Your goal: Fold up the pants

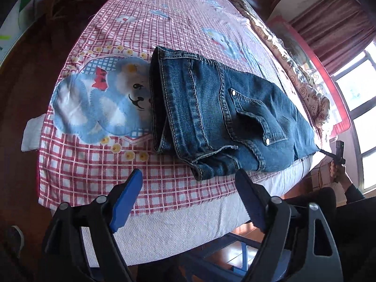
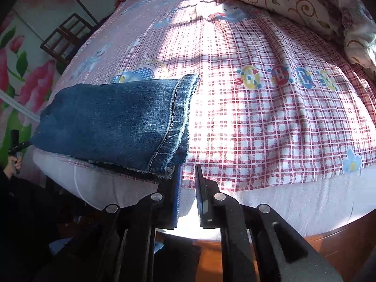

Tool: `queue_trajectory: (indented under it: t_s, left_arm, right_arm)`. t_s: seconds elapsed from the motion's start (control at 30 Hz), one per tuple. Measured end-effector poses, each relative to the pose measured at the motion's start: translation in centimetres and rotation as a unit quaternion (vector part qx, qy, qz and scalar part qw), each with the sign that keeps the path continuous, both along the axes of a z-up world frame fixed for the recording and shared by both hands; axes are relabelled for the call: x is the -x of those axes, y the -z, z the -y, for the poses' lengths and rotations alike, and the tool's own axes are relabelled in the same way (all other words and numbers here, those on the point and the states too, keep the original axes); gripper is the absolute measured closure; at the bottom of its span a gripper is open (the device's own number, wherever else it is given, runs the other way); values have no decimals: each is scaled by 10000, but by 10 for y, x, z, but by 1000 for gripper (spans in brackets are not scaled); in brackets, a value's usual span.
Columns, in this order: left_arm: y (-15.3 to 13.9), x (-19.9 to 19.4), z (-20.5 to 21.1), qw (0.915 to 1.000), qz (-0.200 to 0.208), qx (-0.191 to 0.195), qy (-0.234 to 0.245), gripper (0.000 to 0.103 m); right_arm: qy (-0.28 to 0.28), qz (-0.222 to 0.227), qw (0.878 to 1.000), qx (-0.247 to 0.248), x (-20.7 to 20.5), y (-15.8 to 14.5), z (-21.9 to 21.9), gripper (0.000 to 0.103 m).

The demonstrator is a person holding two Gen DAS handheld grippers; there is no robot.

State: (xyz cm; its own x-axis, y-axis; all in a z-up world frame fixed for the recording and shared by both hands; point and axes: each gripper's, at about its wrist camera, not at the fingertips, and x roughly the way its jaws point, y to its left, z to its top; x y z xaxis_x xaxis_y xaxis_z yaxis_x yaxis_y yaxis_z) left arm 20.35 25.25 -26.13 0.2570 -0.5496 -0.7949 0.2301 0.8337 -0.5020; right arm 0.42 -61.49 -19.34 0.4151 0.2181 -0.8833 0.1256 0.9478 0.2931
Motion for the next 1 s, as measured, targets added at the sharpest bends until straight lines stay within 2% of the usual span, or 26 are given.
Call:
queue_trajectory:
  t_s: [0.07,0.13,0.23,0.3,0.37,0.5,0.57,0.67,0.7,0.8,0.87,1.0]
  left_arm:
    - [-1,4,-10,9986,-85,417,-325,2]
    - [2,8,-17,9938,-230,881,-632,2]
    - [2,13,-18,9893,-116,1071,-985,2]
    - [-4,9,-11,9867,69,1233,-1059,2]
    - [-10,-2,-5,9870,245,1132,-1118,2]
    - [-18,-40,14,9895,568,694,-1137,4]
    - [-18,-60,23,9912,566,534,-1072,18]
    - [-12,-82,30,9940,537,-2,-951,21]
    - [-8,-88,31,9944,503,-70,-926,21]
    - [5,-103,29,9960,299,67,-840,38]
    - [11,-107,31,9970,200,18,-745,46]
    - [16,-112,33,9978,142,98,-642,56]
  right_arm:
    - [253,340,9990,-167,6,-16,5,47]
    - [512,579,9967,-242,8,-31,8,45]
    - [652,733,9950,-210,1,-46,-3,45]
    - [539,750,9956,-171,-10,-51,-18,45]
    - [341,751,9965,-132,-23,-56,-38,45]
    - [-29,777,9969,-70,-49,-60,-75,45]
    - [-113,749,9971,-74,-61,-57,-87,45]
    - [-186,750,9969,-109,-70,-54,-99,45]
    - [-197,750,9969,-121,-71,-53,-101,45]
    - [-181,718,9971,-177,-73,-48,-104,45]
    - [-171,668,9975,-178,-74,-44,-105,45]
    - [-154,631,9976,-224,-74,-40,-105,45]
